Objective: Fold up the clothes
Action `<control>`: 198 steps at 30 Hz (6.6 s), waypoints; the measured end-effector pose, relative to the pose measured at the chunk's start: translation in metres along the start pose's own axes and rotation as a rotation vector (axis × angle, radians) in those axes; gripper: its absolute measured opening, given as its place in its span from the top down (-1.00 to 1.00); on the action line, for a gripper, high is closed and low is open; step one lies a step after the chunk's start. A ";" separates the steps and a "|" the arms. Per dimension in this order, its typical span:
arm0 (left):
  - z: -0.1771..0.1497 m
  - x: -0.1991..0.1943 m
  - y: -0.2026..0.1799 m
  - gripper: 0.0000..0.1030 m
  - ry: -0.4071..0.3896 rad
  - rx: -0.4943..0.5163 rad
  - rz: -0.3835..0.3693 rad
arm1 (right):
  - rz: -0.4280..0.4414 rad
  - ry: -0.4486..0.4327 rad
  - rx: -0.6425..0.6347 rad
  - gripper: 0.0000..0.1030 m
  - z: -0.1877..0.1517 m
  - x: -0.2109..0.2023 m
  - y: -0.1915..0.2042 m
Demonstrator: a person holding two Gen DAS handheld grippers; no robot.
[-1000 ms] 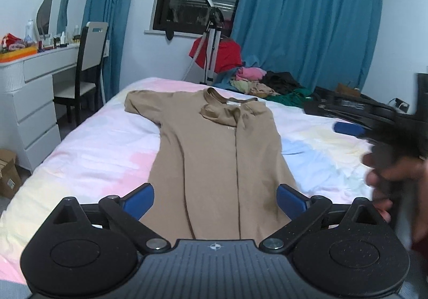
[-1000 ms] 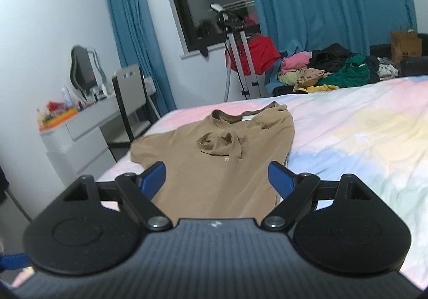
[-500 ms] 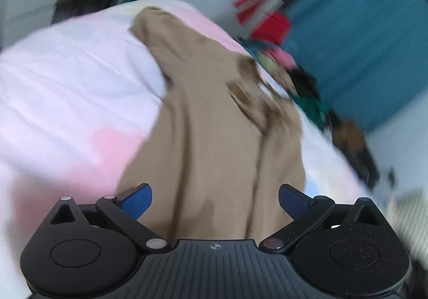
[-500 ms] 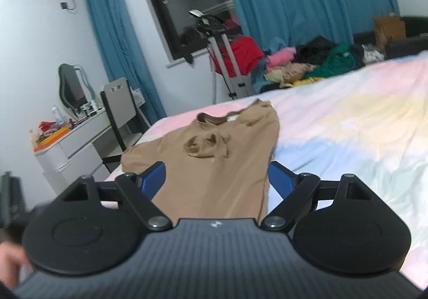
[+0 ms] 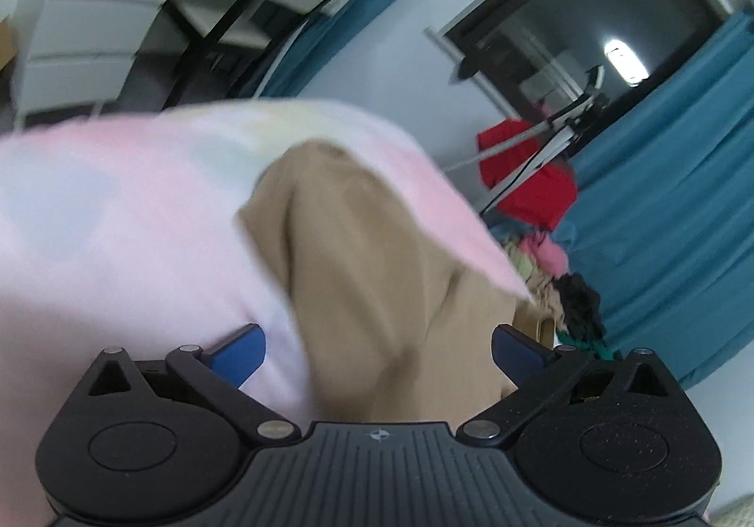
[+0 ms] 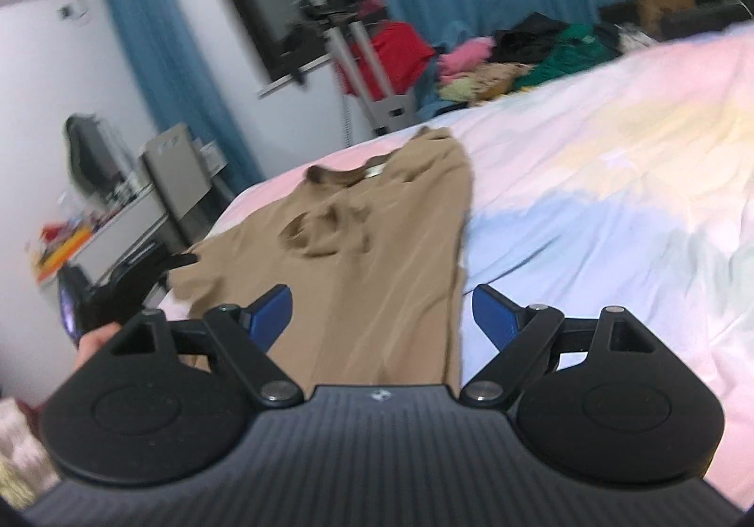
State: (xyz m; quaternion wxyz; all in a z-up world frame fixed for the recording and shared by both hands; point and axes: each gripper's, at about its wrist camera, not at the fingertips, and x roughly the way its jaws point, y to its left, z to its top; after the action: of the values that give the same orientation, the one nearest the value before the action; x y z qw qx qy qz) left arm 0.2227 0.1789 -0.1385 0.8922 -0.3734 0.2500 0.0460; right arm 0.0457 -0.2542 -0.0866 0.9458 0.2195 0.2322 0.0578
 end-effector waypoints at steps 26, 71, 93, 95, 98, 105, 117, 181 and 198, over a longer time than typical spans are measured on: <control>-0.027 0.007 -0.214 0.92 -0.224 0.849 -0.011 | -0.107 -0.002 0.029 -0.65 -0.005 0.024 -0.016; -0.108 -0.332 -0.040 -0.61 -0.069 0.541 0.057 | 0.219 0.202 -0.247 -0.65 -0.045 -0.055 0.056; -0.069 -0.352 0.006 -0.62 -0.139 0.402 0.089 | 0.517 0.522 -0.442 -0.26 -0.154 -0.032 0.180; -0.071 -0.350 0.004 -0.62 -0.129 0.411 0.090 | 0.483 0.535 -0.442 0.03 -0.155 -0.026 0.176; -0.074 -0.345 0.000 -0.62 -0.108 0.423 0.090 | 0.439 0.531 -0.448 0.57 -0.159 -0.022 0.172; -0.073 -0.339 0.009 -0.62 -0.039 0.370 0.073 | 0.436 0.427 -0.334 0.83 -0.133 -0.048 0.152; -0.095 -0.306 0.019 -0.51 0.295 0.275 -0.138 | 0.267 0.412 -0.066 0.83 -0.091 -0.081 0.083; -0.164 -0.279 -0.009 -0.43 0.622 0.483 -0.052 | 0.057 0.561 0.456 -0.42 -0.081 -0.077 -0.051; -0.188 -0.278 -0.006 0.44 0.752 0.449 -0.144 | 0.124 0.651 0.400 0.71 -0.085 -0.096 -0.030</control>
State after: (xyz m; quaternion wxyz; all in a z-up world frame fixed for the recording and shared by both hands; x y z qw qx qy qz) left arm -0.0948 0.0740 -0.1131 0.7992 -0.1777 0.5343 -0.2104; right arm -0.0781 -0.2681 -0.1273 0.7559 0.3834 0.5132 0.1352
